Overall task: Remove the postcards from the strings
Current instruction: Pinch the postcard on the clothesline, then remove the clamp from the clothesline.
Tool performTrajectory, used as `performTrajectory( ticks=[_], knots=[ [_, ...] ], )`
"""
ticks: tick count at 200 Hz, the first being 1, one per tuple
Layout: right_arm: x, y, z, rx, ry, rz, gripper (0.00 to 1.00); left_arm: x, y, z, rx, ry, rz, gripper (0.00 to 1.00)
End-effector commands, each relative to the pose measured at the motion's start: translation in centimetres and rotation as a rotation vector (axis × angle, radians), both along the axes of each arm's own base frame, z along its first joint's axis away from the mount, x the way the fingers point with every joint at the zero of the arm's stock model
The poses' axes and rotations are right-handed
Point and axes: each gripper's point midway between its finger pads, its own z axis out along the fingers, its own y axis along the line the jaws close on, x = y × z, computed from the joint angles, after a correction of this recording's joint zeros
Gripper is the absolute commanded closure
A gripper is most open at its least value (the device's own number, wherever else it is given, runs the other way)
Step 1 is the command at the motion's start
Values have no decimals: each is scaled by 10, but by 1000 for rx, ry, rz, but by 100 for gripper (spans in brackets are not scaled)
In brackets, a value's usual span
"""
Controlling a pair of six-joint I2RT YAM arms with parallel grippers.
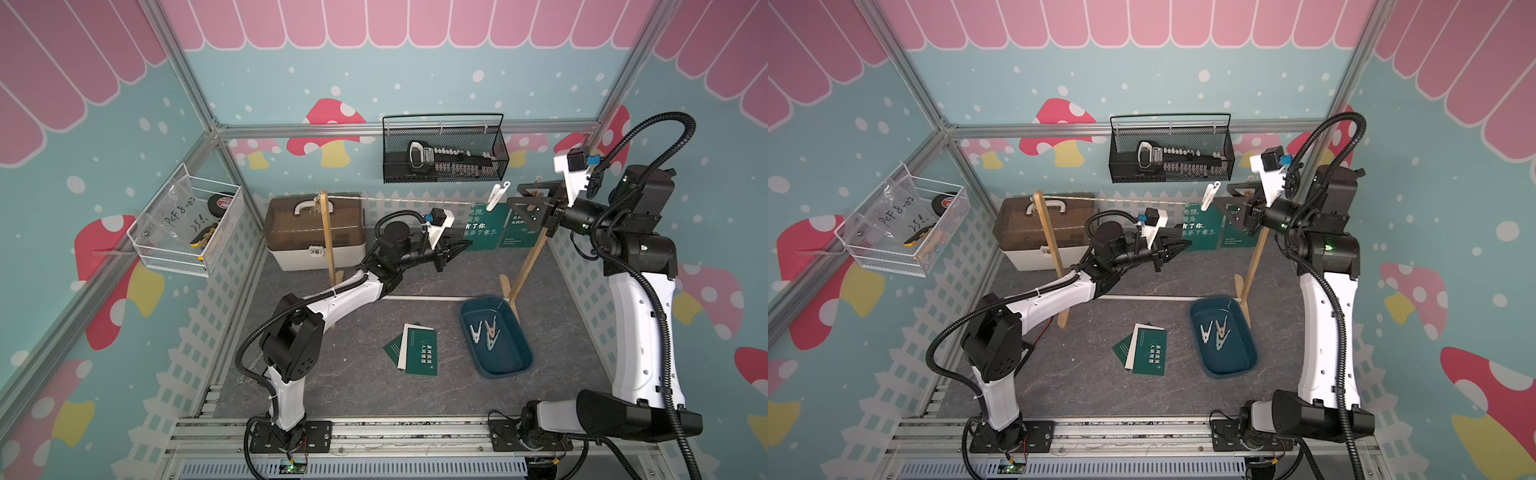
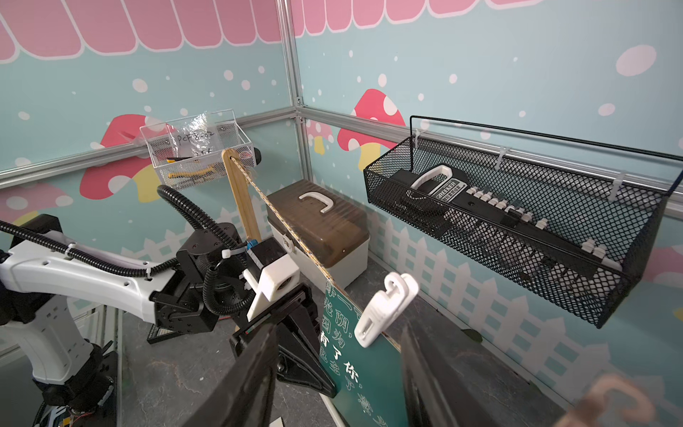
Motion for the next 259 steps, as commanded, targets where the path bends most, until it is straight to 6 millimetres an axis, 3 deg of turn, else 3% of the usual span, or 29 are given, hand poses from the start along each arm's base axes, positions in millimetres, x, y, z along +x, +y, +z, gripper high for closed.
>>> performTrajectory(
  ticks=[1, 51, 101, 182, 259],
  knots=[
    [-6, 1, 4, 3, -30, 14, 46, -7, -4, 8, -13, -1, -60, 96],
    [2, -1, 2, 28, -17, 5, 45, -15, -3, 14, -8, -10, -95, 100],
    [10, 5, 11, 94, 0, 64, 40, -15, -3, 14, -7, -11, -97, 100],
    [23, 13, 0, 99, 51, 48, 34, -20, 0, 21, -29, -45, -141, 100],
    [39, 25, -11, 82, 111, 28, 32, -13, 19, 32, -116, -14, -214, 100]
  ],
)
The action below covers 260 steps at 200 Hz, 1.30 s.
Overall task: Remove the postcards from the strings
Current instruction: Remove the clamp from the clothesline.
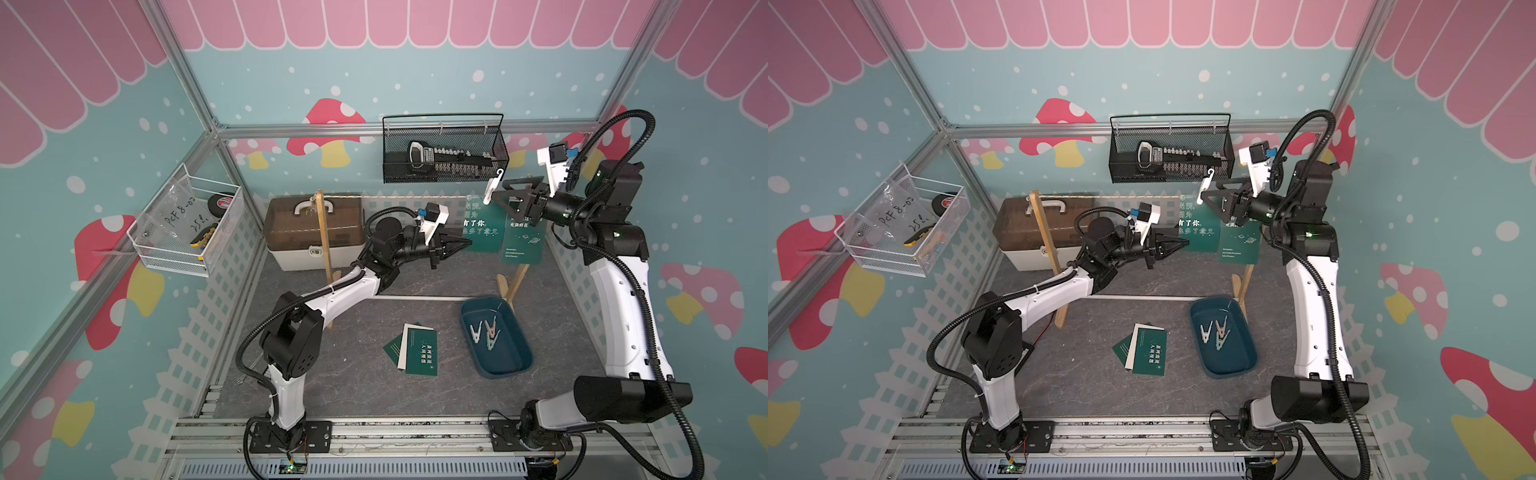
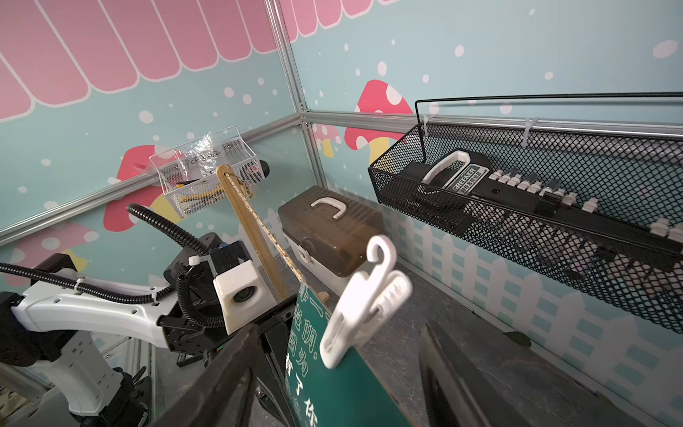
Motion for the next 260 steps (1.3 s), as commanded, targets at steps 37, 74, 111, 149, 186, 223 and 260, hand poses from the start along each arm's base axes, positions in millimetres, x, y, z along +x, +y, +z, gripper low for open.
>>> performTrajectory(
  ticks=[37, 74, 111, 149, 186, 223, 260],
  knots=[
    [4, 13, 1, -21, -5, 9, 31, 1, 5, 11, -33, -14, -53, 100],
    [5, 19, 4, -24, -10, 11, 31, 0, 4, 11, -30, -14, -63, 100],
    [9, 19, 4, -29, -6, -5, 30, -2, 4, 11, -26, -15, -80, 100],
    [15, 19, 5, -30, -3, -29, 30, -4, 3, 12, -24, -19, -95, 100],
    [16, 32, 8, -38, -10, -21, 30, -6, 3, 9, -15, -19, -117, 100],
    [24, 25, 7, -63, -4, -96, 30, -7, 2, 12, -16, -20, -125, 100],
    [28, 18, 9, -82, -16, -149, 29, -9, 3, 13, -16, -24, -132, 100]
  ],
)
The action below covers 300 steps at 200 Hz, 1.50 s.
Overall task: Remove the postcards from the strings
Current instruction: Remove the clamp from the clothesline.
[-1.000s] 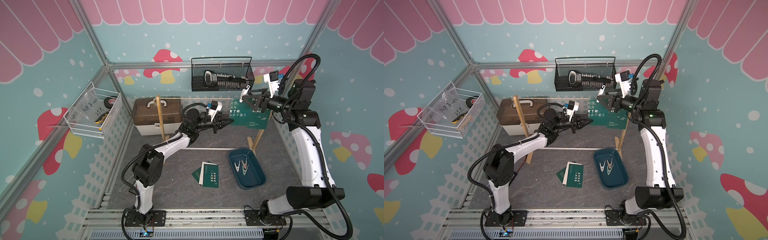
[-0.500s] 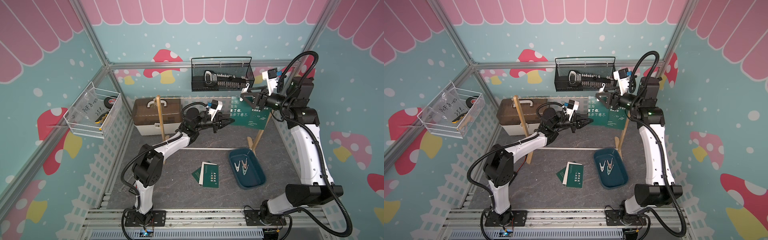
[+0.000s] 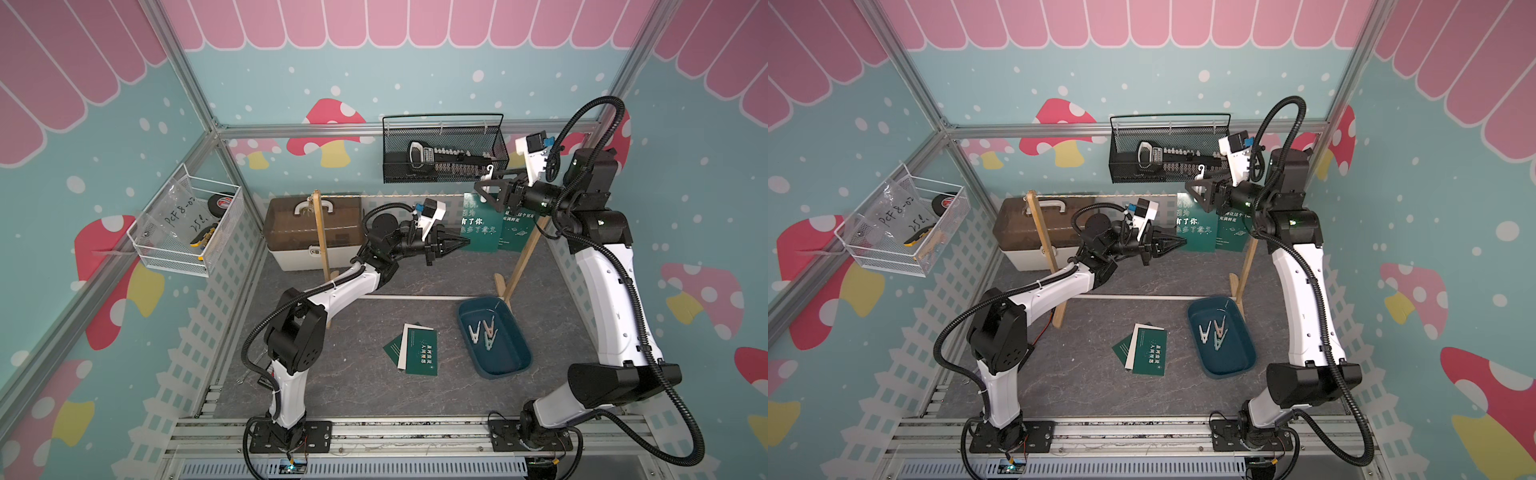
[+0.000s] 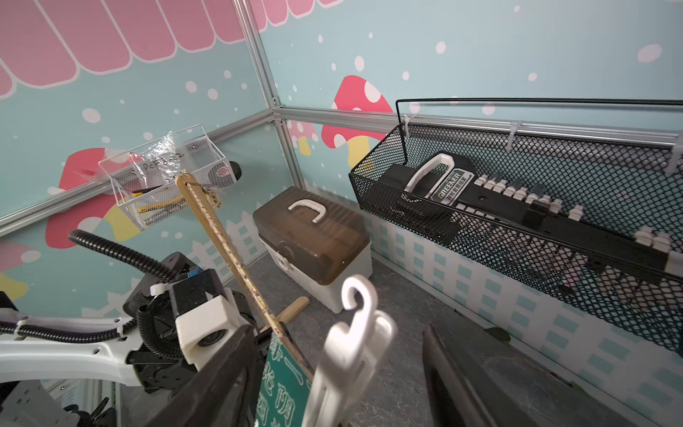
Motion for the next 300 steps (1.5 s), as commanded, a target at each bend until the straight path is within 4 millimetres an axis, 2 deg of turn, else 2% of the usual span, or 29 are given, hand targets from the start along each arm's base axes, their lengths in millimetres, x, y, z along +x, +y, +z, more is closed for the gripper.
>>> performTrajectory(
  ticks=[1, 34, 79, 142, 193, 233, 265, 300],
  knots=[
    [0, -5, 7, -30, -29, -44, 29, -2, 0, 8, -17, -33, -27, 100],
    [8, -5, 1, -26, 9, -53, 28, -2, -1, 7, -15, -31, -33, 100],
    [3, 0, 0, -27, 8, -9, 28, 0, -2, 5, -11, -29, -33, 100],
    [9, 7, -8, -21, 62, 17, 28, 1, -2, 5, -9, -31, -40, 100],
    [8, 16, -7, -8, 81, 65, 28, 1, -2, 5, -9, -33, -42, 100],
    [-9, 25, 3, 8, 54, 157, 30, 1, -3, 4, -7, -30, -43, 100],
    [-23, 28, 11, 18, 27, 206, 36, 1, -2, 3, -6, -28, -43, 100],
    [-34, 31, 19, 36, -6, 247, 38, 1, -1, 4, -7, -30, -42, 100]
  ],
)
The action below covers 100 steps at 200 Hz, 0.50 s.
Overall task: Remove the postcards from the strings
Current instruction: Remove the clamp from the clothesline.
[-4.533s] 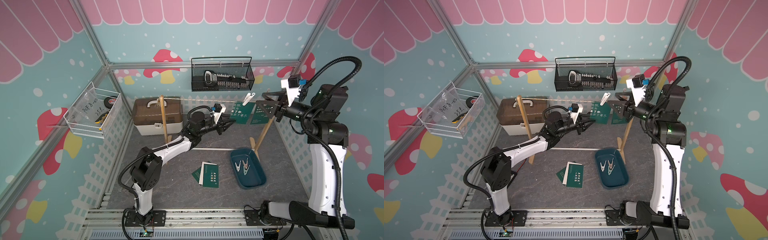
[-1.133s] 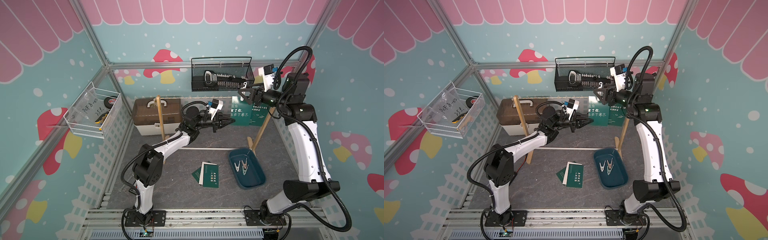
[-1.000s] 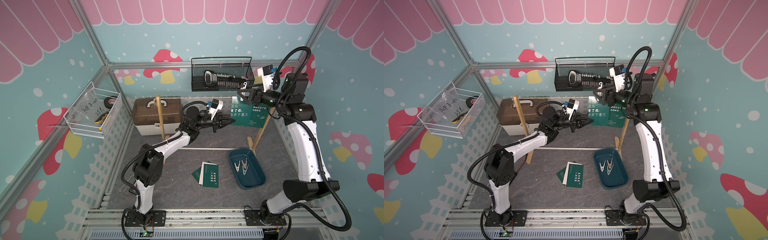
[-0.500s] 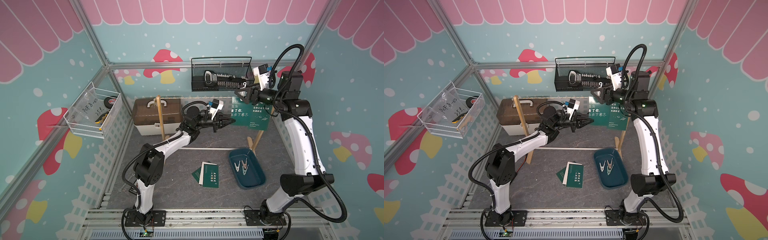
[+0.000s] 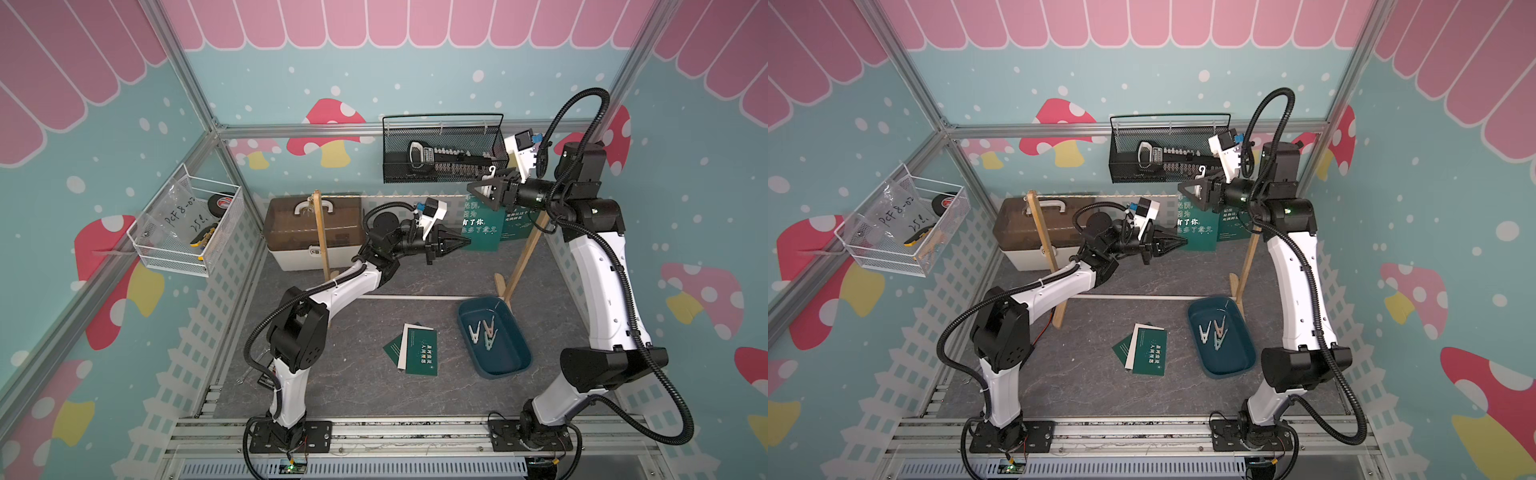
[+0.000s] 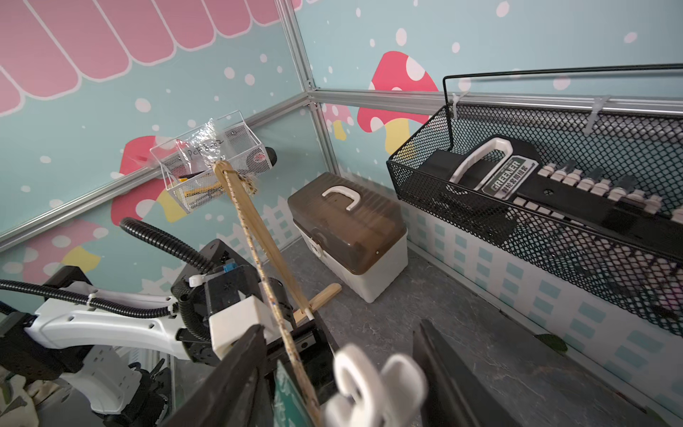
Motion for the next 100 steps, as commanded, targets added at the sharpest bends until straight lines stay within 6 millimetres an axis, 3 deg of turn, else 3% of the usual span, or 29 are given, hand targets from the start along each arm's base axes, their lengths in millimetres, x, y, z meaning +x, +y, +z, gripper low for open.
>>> performTrajectory(
  ticks=[1, 100],
  knots=[
    [-25, 6, 18, 21, -63, 72, 38, 0, 1, 4, -9, -19, -20, 100],
    [-35, -3, 23, 37, -90, 76, 52, 8, 3, 2, -9, -7, 1, 100]
  ],
)
